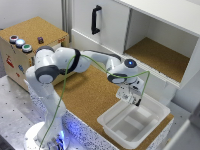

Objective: Place the yellow block on the table

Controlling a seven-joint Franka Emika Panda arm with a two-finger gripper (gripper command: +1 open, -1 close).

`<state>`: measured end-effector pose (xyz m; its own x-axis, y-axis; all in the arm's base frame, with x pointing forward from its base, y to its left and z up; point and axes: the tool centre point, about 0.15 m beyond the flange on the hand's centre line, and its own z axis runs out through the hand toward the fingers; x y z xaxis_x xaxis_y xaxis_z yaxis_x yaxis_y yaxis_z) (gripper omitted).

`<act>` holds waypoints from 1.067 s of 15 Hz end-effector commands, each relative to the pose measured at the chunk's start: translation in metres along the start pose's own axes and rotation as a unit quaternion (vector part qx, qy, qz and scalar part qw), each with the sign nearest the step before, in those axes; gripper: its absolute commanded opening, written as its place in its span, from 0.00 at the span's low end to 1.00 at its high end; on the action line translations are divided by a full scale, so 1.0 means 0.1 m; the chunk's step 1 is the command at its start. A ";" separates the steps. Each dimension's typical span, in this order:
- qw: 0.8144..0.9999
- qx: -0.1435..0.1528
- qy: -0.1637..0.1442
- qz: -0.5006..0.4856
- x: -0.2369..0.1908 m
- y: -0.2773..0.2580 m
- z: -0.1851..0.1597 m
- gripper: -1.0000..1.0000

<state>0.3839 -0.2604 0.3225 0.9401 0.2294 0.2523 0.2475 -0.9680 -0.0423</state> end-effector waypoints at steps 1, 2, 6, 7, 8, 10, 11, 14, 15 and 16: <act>0.997 -0.042 -0.055 0.022 0.15 -0.57 0.64 0.00; 0.996 -0.054 -0.061 0.025 0.19 -0.69 0.75 0.00; 0.991 -0.086 -0.091 0.046 0.33 -0.96 1.15 0.00; 0.990 -0.091 -0.097 0.048 0.35 -0.99 1.21 0.00; 0.988 -0.104 -0.100 0.049 0.36 -1.02 1.28 0.00; 0.985 -0.107 -0.118 0.062 0.35 -1.00 1.39 0.00; 0.984 -0.103 -0.125 0.070 0.34 -0.98 1.43 0.00; 0.982 -0.092 -0.133 0.093 0.29 -0.93 1.48 0.00; 0.983 -0.088 -0.131 0.094 0.27 -0.93 1.47 0.00; 0.984 -0.077 -0.136 0.080 0.26 -0.96 1.48 1.00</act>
<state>0.4136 -0.1458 0.2073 0.9966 0.0763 0.0298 0.0743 -0.9952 0.0636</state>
